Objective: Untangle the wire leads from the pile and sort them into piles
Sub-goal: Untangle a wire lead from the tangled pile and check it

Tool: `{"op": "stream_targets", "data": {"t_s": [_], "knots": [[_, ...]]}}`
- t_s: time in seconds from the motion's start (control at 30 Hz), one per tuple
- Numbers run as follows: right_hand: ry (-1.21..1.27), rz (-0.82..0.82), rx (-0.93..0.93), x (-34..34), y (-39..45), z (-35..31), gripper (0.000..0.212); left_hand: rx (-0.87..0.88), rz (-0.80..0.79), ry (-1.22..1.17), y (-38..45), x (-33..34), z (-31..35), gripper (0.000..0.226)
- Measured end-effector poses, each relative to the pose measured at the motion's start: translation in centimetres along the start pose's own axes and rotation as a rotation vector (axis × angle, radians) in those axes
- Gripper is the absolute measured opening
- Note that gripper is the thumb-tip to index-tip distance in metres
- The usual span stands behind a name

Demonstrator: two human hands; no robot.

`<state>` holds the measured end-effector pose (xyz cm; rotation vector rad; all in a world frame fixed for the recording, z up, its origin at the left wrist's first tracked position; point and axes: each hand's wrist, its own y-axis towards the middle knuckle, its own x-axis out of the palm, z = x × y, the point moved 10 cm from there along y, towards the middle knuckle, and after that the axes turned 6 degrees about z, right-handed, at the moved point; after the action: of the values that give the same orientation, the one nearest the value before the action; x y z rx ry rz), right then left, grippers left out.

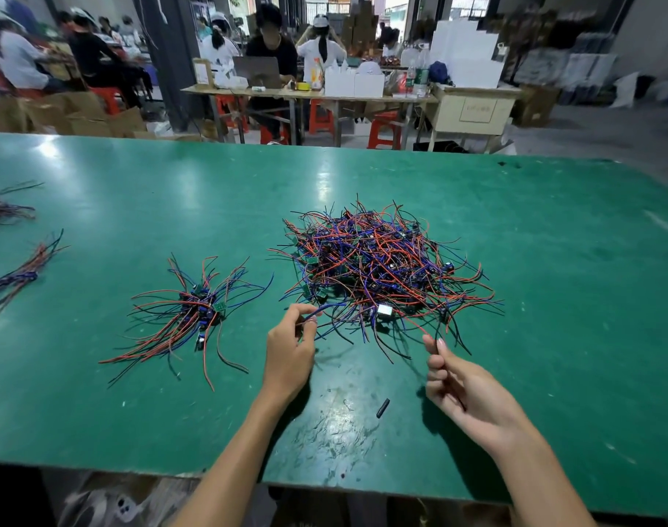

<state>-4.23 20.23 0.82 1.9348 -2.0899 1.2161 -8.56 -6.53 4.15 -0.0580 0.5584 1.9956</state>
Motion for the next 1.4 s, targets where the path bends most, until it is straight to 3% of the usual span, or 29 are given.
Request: {"op": "stream_targets", "data": {"t_s": [0.1,0.2,0.3,0.4,0.5,0.67,0.77,0.9,1.03,1.1,1.2,1.3,1.4], "knots": [[-0.022,-0.128,-0.034,1.9,-0.5,0.0,0.042,-0.043,0.057,-0.045,0.0,-0.6,-0.2,0.02],[-0.319,-0.208,-0.172,4.0,-0.6,-0.3,0.031,-0.081,0.163,0.042,0.2,-1.7,-1.0,0.016],[-0.73,-0.086,-0.39,6.2,0.7,-0.8,0.033,-0.101,0.155,0.26,0.5,-1.7,-1.4,0.009],[-1.204,0.042,-0.618,9.7,2.9,-0.7,0.037,-0.136,0.057,0.415,0.5,-0.6,-1.6,0.023],[-1.473,0.185,-0.697,11.7,4.5,0.4,0.036,-0.123,0.048,0.512,0.4,-0.5,-1.5,0.029],[-1.556,0.3,-0.844,12.4,4.2,1.2,0.017,-0.134,0.068,0.455,0.5,-1.3,-1.7,0.013],[-1.438,0.272,-0.847,11.1,3.9,1.2,0.012,-0.17,0.094,0.325,0.5,-1.8,-1.9,0.005],[-1.199,0.226,-0.907,9.3,2.5,0.7,0.015,-0.232,0.189,0.114,0.3,-2.5,-2.7,0.013],[-1.024,0.221,-0.974,8.5,1.3,0.0,0.021,-0.143,0.321,0.016,-0.1,-4.0,-1.1,0.034],[-0.963,0.199,-1.002,8.9,0.8,-0.3,0.021,-0.145,0.295,-0.016,-0.2,-3.6,-0.8,0.039],[-0.869,0.148,-1.033,10.0,0.4,-0.9,0.023,-0.202,0.082,-0.158,-0.6,-0.7,-0.3,0.044],[-1.094,-0.03,-1.059,13.3,0.3,0.2,0.019,-0.268,-0.042,-0.427,-1.3,1.7,1.5,0.049],[-1.331,-0.127,-1.075,14.8,0.3,1.6,0.023,-0.313,0.071,-0.484,-1.0,1.0,1.3,0.04]]}}
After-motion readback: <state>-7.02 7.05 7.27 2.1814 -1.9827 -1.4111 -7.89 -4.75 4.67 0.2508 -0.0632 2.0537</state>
